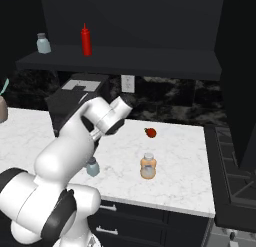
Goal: Put the shaker and condiment bottle from the counter next to their counterparts in the cabinet.
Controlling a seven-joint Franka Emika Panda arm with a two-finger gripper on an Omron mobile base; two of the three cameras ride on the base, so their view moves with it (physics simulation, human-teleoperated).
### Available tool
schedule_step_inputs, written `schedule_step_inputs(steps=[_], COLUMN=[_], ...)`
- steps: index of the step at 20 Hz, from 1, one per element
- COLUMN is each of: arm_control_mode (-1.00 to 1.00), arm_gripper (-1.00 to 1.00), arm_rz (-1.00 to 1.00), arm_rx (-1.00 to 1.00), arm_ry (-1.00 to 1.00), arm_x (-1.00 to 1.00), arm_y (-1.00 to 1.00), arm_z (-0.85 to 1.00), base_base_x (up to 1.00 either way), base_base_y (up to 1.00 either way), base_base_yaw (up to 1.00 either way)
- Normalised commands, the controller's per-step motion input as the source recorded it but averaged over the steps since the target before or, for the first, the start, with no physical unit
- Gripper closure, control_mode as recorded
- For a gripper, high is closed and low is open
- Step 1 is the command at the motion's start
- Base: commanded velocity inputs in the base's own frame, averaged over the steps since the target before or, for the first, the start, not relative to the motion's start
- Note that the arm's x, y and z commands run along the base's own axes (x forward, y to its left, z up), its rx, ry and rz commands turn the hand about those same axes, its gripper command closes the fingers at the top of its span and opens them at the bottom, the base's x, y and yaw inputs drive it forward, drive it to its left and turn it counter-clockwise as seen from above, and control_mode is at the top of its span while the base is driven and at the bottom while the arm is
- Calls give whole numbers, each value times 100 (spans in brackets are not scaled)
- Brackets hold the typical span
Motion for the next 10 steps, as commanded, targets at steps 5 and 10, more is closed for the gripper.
schedule_step_inputs(steps=[5,10], arm_control_mode=[-100,-100], arm_gripper=[-100,-100], arm_rz=[5,5], arm_rx=[2,2], arm_ry=[0,0], arm_x=[0,0], arm_y=[0,0], arm_z=[-29,-32], base_base_x=[0,0], base_base_y=[0,0], base_base_yaw=[0,0])
